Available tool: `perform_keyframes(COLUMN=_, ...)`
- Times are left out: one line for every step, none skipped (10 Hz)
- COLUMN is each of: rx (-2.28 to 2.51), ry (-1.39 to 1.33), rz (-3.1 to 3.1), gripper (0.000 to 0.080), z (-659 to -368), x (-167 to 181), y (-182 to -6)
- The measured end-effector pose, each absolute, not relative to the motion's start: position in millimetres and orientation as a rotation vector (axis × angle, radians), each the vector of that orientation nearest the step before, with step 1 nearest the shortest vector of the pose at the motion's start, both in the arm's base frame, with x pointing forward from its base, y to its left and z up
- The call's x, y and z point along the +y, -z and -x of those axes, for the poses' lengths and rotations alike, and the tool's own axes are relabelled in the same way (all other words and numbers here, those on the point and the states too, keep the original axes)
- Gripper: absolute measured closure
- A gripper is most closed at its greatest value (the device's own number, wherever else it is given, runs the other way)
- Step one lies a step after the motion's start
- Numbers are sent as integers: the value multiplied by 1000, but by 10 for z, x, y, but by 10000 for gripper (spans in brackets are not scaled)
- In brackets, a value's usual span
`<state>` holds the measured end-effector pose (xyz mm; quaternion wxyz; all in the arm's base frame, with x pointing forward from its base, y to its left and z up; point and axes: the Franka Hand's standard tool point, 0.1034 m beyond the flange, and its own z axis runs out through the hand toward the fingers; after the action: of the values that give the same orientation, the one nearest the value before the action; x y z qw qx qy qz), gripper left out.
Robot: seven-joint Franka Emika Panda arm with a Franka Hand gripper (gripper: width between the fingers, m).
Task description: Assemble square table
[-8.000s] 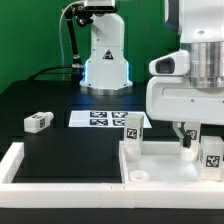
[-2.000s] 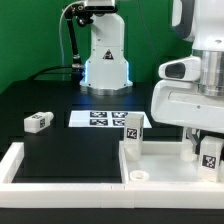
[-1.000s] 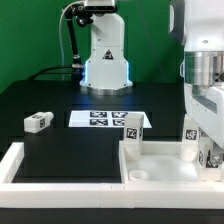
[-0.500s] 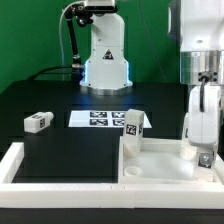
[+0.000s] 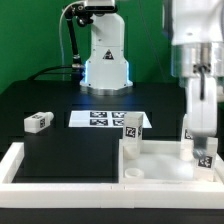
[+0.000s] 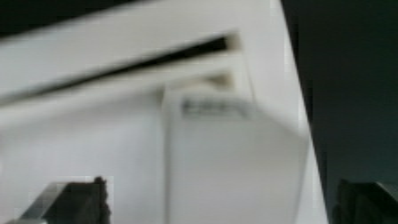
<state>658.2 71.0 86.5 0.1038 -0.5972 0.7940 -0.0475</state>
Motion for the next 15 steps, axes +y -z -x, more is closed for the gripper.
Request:
perform_keyframes(rx=2316, ry=157, rz=1780, gripper=155, z=-6506, x=566, y=-971)
perform_keyframes(rx=2310, ry=176, rz=1780, gripper=151, z=-6493, x=469, y=-1002)
perform_keyframes(rx=2314, ry=166, rz=1787, gripper=151, z=-6531, x=472, y=-985)
perform_keyframes(rx=2310, ry=168, rz=1792, gripper=151, z=-6537, x=484, y=-980)
perform_keyframes(rx=2310, ry=168, rz=1792, gripper=151, z=-6536, x=484, y=-979)
perform_keyframes(rx=2310, ry=168, rz=1793, gripper=151, z=-6535, x=484, y=-976)
perform_keyframes(rx=2310, ry=168, rz=1793, gripper=151, z=-6534, x=485, y=-973)
perform_keyframes(rx=2310, ry=168, rz=1794, gripper=151, z=-6533, x=485, y=-971)
perform_keyframes(rx=2310, ry=168, rz=1794, gripper=151, z=-6532, x=485, y=-969)
perform_keyframes(rx=2264, ry=192, rz=1838, gripper=151, z=-6533, x=435, y=-995)
perform_keyframes(rx=2163, ry=238, rz=1935, gripper=151, z=-6437, x=240, y=-1077)
perform_keyframes(rx=2109, ry=243, rz=1991, gripper=151, z=-6343, x=91, y=-1176)
perform_keyframes(rx=2078, ry=253, rz=2013, gripper=151, z=-6319, x=-13, y=-1262)
perform_keyframes(rx=2011, ry=272, rz=2089, gripper=151, z=-6313, x=-77, y=-1262)
perform_keyframes(rx=1937, ry=296, rz=2169, gripper=151, z=-6318, x=-72, y=-1238)
